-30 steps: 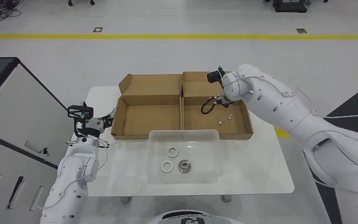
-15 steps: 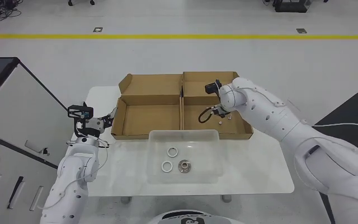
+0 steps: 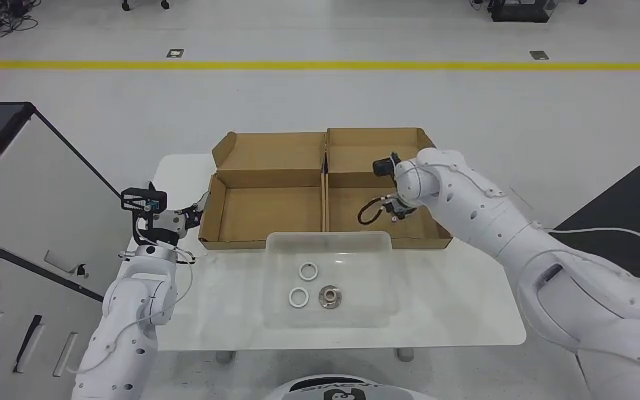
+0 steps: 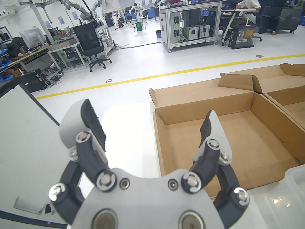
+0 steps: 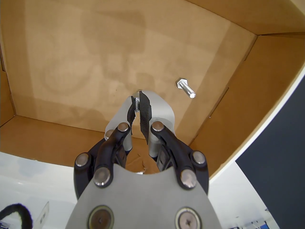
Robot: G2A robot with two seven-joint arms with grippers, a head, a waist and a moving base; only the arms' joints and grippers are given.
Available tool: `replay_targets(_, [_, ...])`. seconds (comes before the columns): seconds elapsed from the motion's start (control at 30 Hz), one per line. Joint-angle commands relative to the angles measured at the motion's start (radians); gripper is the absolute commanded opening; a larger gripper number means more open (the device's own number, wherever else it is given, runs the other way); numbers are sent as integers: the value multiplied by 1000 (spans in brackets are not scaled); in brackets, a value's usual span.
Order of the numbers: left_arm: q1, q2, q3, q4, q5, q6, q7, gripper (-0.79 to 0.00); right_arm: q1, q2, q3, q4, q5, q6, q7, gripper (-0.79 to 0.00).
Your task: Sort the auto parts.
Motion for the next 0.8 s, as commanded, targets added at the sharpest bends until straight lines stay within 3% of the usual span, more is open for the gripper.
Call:
replay_targets(0.0, [0,0,0,0,0,0,0,0,0,-3,3,11,-6,-4,-2,-785])
replay_targets(0.2, [0,0,0,0,0,0,0,0,-2,-17,12,42,-16,-14,0,-763])
replay_targets(0.23, [0,0,0,0,0,0,0,0,-3,-19,12,47,-18,-16,1,-683])
replay_targets(0.27, [0,0,0,0,0,0,0,0,-4,-21,14,52,-18,-17,2,-665])
replay_targets(0.53, [0,0,0,0,0,0,0,0,-13,-36,24,77,-30,-29,8,-631])
replay_targets(0.6, [0,0,0,0,0,0,0,0,-13,-38,32,76,-29,-30,9,-523])
replay_targets(0.63, [0,0,0,0,0,0,0,0,-11,-38,38,75,-27,-31,11,-413])
replay_targets(0.67, [0,0,0,0,0,0,0,0,-9,-38,44,73,-26,-31,12,-169])
replay_targets(0.7, [0,0,0,0,0,0,0,0,-8,-37,52,69,-23,-32,10,0])
replay_targets(0.77, [0,0,0,0,0,0,0,0,-6,-35,69,64,-15,-40,10,0])
